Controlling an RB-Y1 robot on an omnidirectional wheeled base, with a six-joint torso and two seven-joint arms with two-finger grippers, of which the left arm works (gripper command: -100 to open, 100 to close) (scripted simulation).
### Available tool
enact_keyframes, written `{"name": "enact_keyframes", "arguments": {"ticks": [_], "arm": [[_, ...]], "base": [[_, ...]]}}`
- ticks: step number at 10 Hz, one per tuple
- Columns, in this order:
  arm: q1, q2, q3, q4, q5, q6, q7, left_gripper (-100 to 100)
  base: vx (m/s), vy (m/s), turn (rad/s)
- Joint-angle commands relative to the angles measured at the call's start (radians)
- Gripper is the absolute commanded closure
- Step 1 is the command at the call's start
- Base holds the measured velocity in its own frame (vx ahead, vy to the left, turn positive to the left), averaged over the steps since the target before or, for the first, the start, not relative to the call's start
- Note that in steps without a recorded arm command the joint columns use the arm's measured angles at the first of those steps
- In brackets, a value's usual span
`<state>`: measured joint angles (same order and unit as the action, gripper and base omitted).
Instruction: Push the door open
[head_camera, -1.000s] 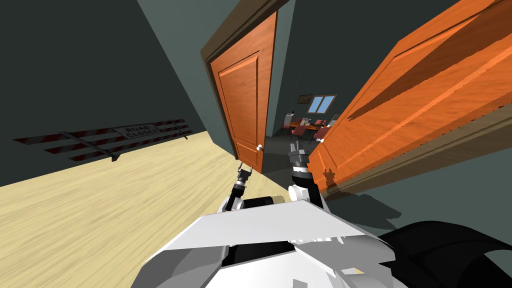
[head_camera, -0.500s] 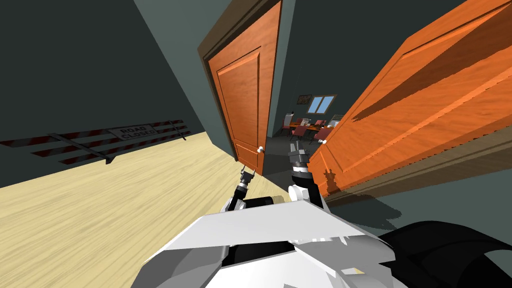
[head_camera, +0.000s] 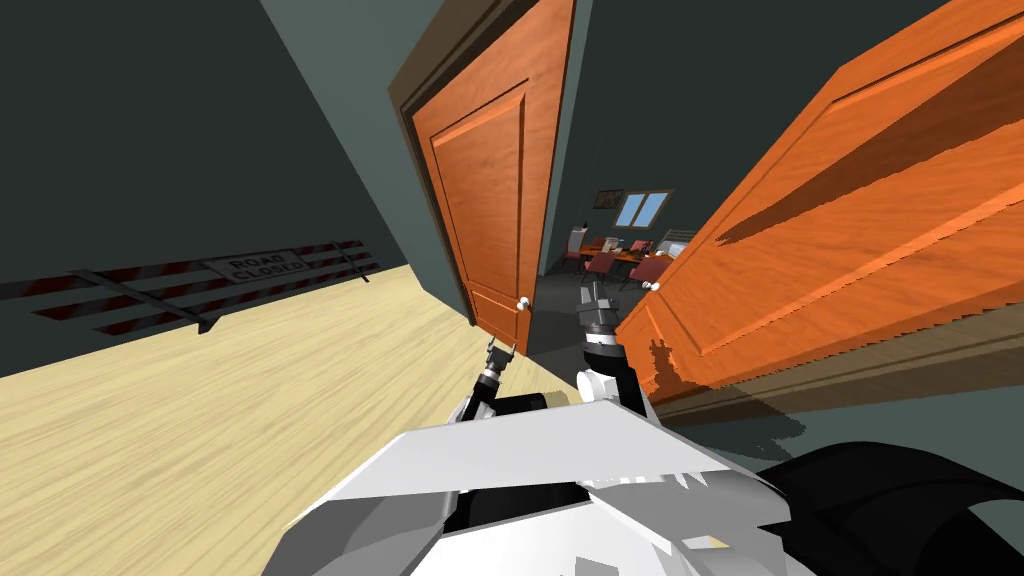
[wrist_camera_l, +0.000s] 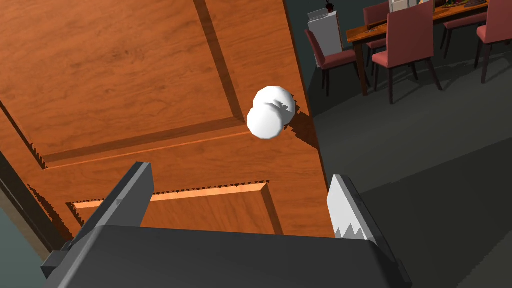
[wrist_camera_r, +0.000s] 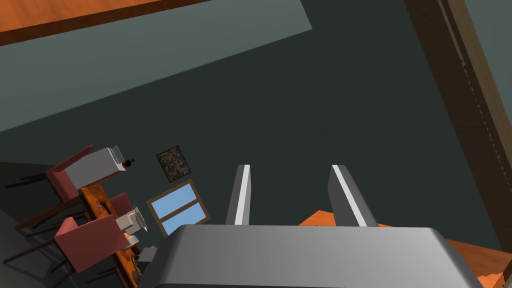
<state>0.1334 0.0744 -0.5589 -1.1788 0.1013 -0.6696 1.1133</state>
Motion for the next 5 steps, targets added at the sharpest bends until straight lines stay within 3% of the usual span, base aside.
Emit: {"name": "enact_keyframes", "arguments": {"ticks": [1, 5], "arm": [[-0.003, -0.001, -0.015, 0.018, 0.000, -0.003, 0.028, -100], [-0.026, -0.017, -0.059, 0.103, 0.001, -0.023, 0.111, -100]], "base": [[0.124, 0.025, -0.011], [0.125, 0.033, -0.017]]}}
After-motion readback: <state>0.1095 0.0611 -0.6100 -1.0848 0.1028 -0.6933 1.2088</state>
